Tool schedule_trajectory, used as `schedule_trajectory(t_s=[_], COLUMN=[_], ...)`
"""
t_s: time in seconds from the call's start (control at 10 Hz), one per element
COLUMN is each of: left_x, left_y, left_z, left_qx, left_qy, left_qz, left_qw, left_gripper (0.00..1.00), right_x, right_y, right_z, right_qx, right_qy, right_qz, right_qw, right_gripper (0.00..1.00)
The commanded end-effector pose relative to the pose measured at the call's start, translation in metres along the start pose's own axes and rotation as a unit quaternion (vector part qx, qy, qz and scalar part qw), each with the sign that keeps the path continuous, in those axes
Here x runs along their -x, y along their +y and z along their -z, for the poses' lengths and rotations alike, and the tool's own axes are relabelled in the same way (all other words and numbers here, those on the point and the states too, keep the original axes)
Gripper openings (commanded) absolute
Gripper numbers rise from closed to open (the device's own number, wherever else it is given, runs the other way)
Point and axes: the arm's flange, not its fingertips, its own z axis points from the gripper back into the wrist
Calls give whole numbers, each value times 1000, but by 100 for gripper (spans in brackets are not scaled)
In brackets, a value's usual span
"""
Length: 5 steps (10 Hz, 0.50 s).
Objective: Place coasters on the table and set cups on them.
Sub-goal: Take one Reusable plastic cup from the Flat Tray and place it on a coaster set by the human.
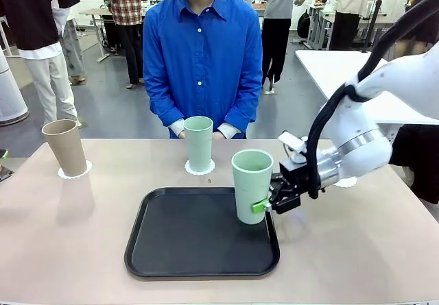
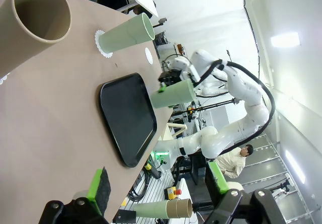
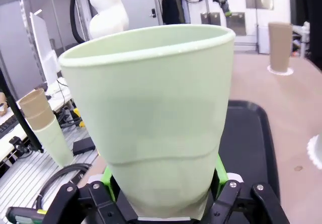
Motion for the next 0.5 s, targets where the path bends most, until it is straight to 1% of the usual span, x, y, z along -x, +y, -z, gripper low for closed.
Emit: schedule_trajectory(t_s=[0.0, 0.2, 0.4], left_x=[0, 0, 0], left_y=[-2, -2, -2], left_z=[-2, -2, -2], left_qx=[4, 4, 4], left_qy=[0, 0, 0], left_qz=[2, 2, 2], left_qw=[1000, 1000, 1000], left_gripper=[100, 100, 100], right_x=[-57, -107, -138], right_y=[39, 69, 88], right_z=[-25, -50, -62], right_qx=[49, 99, 129], right_qy=[-3, -2, -11], right_qz=[12, 3, -2], right_qw=[999, 995, 992], right_gripper=[32, 32, 32])
